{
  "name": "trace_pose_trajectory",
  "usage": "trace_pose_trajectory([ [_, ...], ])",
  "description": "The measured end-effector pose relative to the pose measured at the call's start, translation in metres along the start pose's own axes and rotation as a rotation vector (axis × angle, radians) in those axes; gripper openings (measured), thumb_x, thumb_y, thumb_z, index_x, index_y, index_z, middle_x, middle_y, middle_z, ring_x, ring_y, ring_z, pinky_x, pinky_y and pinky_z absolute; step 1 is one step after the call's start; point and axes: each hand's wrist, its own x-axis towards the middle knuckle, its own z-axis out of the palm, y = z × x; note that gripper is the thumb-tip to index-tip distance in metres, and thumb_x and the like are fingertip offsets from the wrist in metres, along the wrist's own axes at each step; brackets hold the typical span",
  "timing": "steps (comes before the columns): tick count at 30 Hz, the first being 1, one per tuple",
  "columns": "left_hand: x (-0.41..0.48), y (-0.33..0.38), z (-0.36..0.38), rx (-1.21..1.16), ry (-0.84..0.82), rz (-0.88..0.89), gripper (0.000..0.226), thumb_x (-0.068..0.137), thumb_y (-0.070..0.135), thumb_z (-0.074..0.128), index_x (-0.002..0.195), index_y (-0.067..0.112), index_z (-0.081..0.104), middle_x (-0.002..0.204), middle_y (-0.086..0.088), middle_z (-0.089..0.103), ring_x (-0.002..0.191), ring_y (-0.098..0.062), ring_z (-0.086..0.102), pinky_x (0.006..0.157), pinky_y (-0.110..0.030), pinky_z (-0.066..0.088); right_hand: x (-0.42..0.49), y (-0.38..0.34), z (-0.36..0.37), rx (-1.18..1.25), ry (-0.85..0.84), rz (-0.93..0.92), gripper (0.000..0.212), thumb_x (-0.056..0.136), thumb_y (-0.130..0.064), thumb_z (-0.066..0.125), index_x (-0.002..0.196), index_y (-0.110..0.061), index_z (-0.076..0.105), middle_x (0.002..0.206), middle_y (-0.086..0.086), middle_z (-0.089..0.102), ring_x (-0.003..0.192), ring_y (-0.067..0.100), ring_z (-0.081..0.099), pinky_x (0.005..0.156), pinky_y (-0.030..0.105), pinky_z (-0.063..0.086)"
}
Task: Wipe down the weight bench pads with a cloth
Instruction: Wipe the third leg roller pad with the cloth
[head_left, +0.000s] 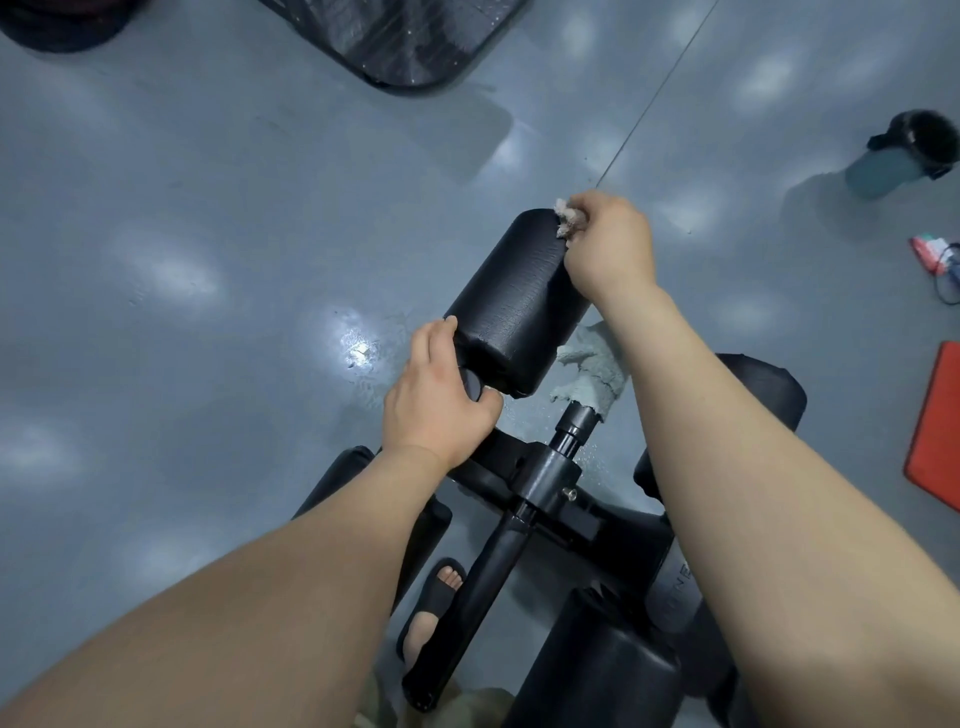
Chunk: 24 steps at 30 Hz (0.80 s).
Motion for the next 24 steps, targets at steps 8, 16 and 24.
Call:
trace_pose_trajectory([
  [8,-0.002,0.001,-0.002,-0.002,0.003,0.006,0.082,0.081,0.044,0.068,0.151,0.027,0.029,0.149,0.013,0.029,0.113,-0.022,0.058,0.09,-0.036,0.045,-0.024,-0.012,-0.004,-0.189,-0.047,-0.105,0.024,0.081,0.006,0.042,0.082,-0.013,0.056,0.094,0.006,0.043,0.098,0.032,0.048,0.067,0.028,0.028],
  [16,-0.002,0.001,-0.002,-0.004,0.004,0.008,0.083,0.08,0.041,0.069,0.152,0.025,0.029,0.149,0.011,0.03,0.115,-0.024,0.057,0.094,-0.04,0.047,-0.061,-0.031,0.002,-0.204,-0.14,-0.214,0.039,0.081,0.005,0.046,0.103,-0.018,0.069,0.108,0.005,0.051,0.102,0.029,0.043,0.071,0.028,0.029],
  [24,0.0,-0.004,0.002,-0.018,0.018,0.001,0.087,0.075,0.046,0.075,0.149,0.028,0.032,0.154,0.008,0.028,0.126,-0.023,0.053,0.094,-0.042,0.049,-0.109,-0.038,0.02,-0.215,-0.115,-0.318,0.034,0.082,-0.002,0.052,0.105,-0.02,0.07,0.103,-0.002,0.048,0.091,0.02,0.035,0.068,0.027,0.031],
])
